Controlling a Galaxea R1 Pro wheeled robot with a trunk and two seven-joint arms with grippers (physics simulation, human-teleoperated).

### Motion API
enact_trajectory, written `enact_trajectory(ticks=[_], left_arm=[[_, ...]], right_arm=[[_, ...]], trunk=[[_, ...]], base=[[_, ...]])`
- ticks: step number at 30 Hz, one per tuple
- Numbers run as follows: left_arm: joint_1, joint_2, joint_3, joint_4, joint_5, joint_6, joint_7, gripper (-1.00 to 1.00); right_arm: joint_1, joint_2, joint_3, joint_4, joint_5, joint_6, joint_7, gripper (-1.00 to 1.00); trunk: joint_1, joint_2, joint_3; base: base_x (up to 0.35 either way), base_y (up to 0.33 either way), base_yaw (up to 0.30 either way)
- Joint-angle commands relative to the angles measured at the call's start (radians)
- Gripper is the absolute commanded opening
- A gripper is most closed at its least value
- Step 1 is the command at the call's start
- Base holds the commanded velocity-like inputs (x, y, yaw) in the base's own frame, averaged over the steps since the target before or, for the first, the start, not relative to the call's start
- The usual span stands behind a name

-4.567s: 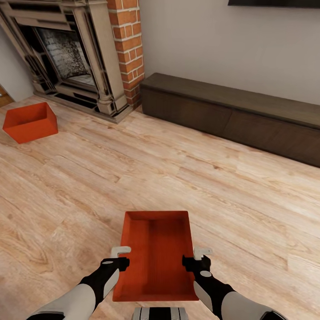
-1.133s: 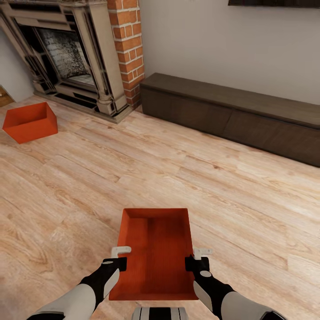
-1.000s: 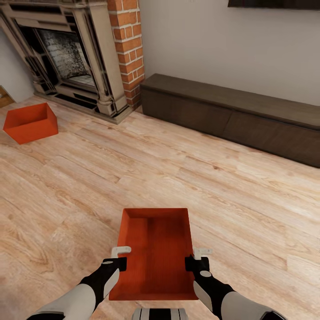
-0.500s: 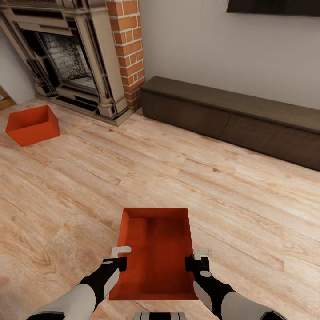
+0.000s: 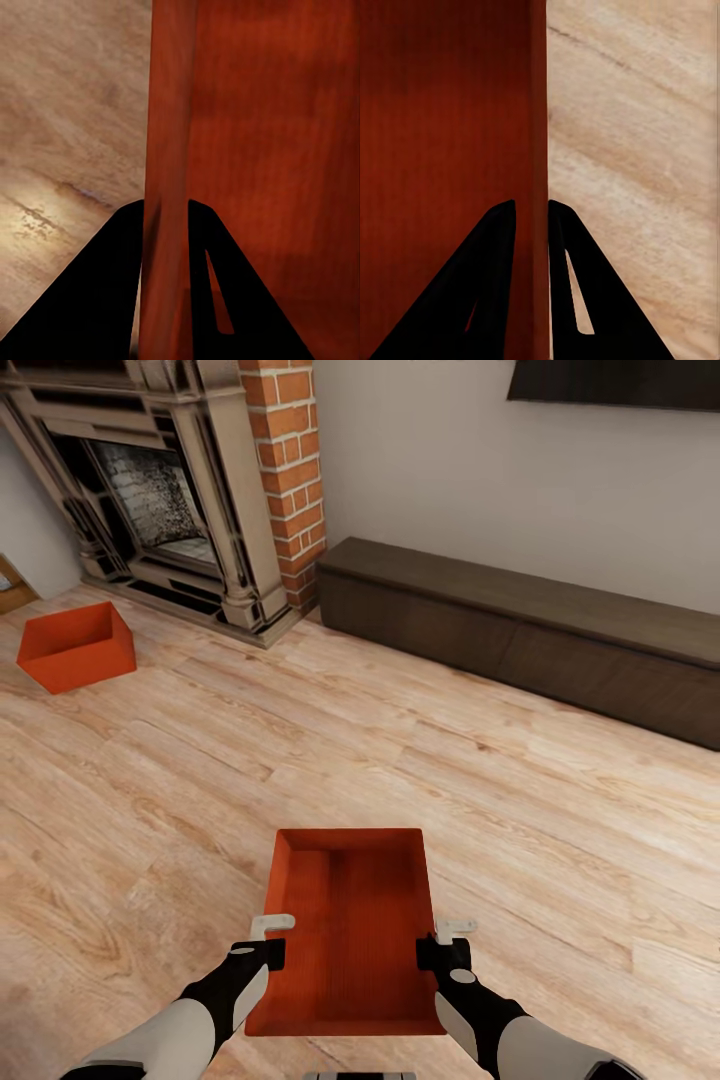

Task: Move the two storage containers from the living room to the garage. In the garage, place one container on the floor and stack the other container on top of it (either order is fine).

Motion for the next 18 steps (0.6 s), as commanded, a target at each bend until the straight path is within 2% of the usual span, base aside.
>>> enact_trajectory(ticks=[1,18], left_arm=[[0.000,0.001,0.004,-0.003,-0.009,0.007,0.010,-1.00],[0.000,0.001,0.004,-0.003,-0.009,0.007,0.009,-1.00]], right_arm=[[-0.001,-0.001,0.000,0.003,-0.016,-0.008,-0.007,-1.00],[-0.001,-0.001,0.000,0.002,-0.017,-0.008,-0.007,-1.00]], trunk=[[-0.004,0.007,0.003],[-0.069,0.126,0.056]], base=[[0.000,0.000,0.000],[0.000,0.000,0.000]])
